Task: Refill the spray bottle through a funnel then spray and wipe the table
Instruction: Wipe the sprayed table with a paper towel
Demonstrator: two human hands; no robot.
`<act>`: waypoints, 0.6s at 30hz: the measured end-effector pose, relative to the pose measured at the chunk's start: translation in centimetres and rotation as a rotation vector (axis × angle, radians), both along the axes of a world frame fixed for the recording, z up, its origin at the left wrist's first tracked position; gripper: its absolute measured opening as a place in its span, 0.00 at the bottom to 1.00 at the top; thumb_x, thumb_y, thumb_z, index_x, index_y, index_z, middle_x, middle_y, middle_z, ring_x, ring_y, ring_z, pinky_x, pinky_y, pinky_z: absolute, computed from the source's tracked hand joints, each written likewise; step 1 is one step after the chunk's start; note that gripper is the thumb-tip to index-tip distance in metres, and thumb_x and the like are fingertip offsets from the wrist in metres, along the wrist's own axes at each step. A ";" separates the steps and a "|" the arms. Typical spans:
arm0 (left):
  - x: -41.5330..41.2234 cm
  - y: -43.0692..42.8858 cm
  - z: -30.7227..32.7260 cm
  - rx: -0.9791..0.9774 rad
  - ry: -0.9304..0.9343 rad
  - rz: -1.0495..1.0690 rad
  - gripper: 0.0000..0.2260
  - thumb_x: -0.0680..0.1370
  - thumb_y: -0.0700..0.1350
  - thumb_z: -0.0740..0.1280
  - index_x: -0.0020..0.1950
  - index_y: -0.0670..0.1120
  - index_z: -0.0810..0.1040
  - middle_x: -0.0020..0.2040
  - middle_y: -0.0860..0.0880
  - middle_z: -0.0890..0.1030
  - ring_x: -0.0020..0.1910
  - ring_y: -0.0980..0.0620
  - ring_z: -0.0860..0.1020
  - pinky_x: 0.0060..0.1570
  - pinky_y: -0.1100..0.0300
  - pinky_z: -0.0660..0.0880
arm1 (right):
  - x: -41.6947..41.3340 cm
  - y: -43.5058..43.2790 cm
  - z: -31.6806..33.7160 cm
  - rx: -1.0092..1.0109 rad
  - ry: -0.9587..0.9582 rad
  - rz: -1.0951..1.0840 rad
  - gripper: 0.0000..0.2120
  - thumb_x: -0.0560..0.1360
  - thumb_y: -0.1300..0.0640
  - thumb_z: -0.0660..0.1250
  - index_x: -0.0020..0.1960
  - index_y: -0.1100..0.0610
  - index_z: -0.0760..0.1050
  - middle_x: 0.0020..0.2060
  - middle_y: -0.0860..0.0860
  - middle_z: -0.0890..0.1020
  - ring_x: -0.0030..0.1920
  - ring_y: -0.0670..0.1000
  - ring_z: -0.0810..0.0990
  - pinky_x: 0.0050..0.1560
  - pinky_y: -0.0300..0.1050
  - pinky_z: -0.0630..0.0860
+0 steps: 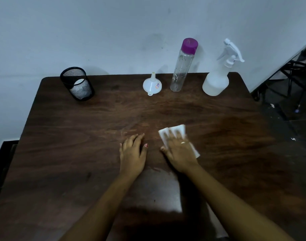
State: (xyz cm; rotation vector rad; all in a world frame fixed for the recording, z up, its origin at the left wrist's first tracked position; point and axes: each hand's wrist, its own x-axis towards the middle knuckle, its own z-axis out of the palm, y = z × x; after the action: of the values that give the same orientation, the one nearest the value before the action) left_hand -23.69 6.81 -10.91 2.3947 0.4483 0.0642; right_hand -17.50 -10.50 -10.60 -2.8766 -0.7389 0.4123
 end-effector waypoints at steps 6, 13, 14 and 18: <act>1.1 -2.7 0.5 0.025 -0.044 -0.135 0.18 0.80 0.50 0.60 0.70 0.52 0.69 0.69 0.50 0.69 0.71 0.49 0.63 0.72 0.45 0.49 | -7.1 -1.4 -1.4 0.023 -0.041 0.485 0.25 0.81 0.40 0.49 0.75 0.48 0.61 0.74 0.49 0.65 0.75 0.54 0.61 0.74 0.55 0.55; 1.7 -6.7 1.3 0.013 -0.046 -0.277 0.18 0.80 0.49 0.60 0.70 0.52 0.68 0.68 0.50 0.69 0.70 0.50 0.63 0.72 0.46 0.48 | -4.4 -15.1 -0.5 -0.126 0.015 0.048 0.27 0.79 0.38 0.38 0.76 0.42 0.50 0.76 0.46 0.55 0.76 0.53 0.58 0.73 0.55 0.56; 1.7 -7.1 1.4 0.015 -0.045 -0.297 0.18 0.80 0.49 0.59 0.70 0.52 0.68 0.68 0.50 0.69 0.70 0.51 0.62 0.72 0.47 0.48 | -3.7 -16.4 -0.4 -0.126 0.023 -0.071 0.28 0.77 0.36 0.34 0.76 0.41 0.46 0.76 0.45 0.51 0.77 0.53 0.55 0.73 0.55 0.51; 1.7 -7.3 1.6 -0.009 -0.030 -0.303 0.18 0.80 0.50 0.59 0.71 0.52 0.67 0.69 0.51 0.68 0.71 0.51 0.61 0.72 0.47 0.46 | -1.9 -14.1 -0.2 -0.076 -0.019 -0.328 0.37 0.73 0.33 0.32 0.77 0.47 0.49 0.77 0.49 0.53 0.77 0.55 0.50 0.74 0.57 0.47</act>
State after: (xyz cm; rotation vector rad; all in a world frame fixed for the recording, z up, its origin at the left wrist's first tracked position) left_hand -21.98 -0.51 -9.34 2.4218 0.0682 -0.0381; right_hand -19.40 -24.60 -10.77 -2.9993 -0.2479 0.3754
